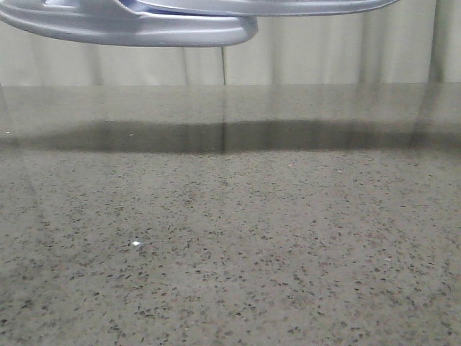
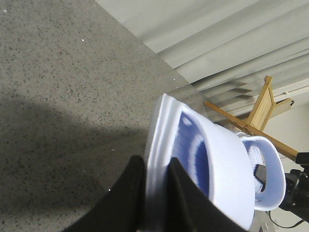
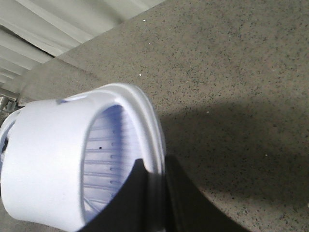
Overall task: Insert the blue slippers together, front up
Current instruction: 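Bring the slippers together, nesting the right gripper's slipper onto the other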
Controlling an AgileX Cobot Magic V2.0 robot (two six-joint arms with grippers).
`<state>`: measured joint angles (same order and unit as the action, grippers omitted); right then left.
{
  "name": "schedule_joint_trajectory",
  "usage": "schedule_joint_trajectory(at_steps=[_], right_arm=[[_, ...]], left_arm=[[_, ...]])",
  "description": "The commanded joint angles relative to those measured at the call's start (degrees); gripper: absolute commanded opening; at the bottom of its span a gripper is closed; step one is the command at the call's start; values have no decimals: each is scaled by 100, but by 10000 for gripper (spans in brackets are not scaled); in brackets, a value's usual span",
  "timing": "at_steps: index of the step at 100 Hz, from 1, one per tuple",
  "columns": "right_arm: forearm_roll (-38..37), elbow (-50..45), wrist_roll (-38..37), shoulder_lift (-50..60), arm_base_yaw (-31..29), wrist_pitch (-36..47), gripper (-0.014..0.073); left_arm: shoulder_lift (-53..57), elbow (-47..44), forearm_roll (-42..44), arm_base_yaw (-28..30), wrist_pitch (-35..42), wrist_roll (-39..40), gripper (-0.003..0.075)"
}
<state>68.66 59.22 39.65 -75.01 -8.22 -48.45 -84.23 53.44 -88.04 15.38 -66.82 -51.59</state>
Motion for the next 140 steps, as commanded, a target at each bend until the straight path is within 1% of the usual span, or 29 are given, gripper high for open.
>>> schedule_joint_trajectory(at_steps=[1, 34, 49, 79, 109, 140], right_arm=[[355, 206, 168, 83, -11, -12, -102], [332, 206, 230, 83, -11, -2, -102], [23, 206, 230, 83, -11, -3, -102], [-3, -222, 333, 83, -11, 34, -102], [-3, -324, 403, 83, -11, 33, -102], [7, -497, 454, 83, -11, 100, -102]], left_arm=[[115, 154, -540, -90, -385, 58, 15], [78, 143, -536, -359, -163, 58, 15], [78, 9, -365, -373, 51, 58, 15], [78, -395, -584, -373, 73, -292, 15], [78, -395, -506, -373, 37, -291, 15], [78, -612, -546, -373, 23, -361, 15]])
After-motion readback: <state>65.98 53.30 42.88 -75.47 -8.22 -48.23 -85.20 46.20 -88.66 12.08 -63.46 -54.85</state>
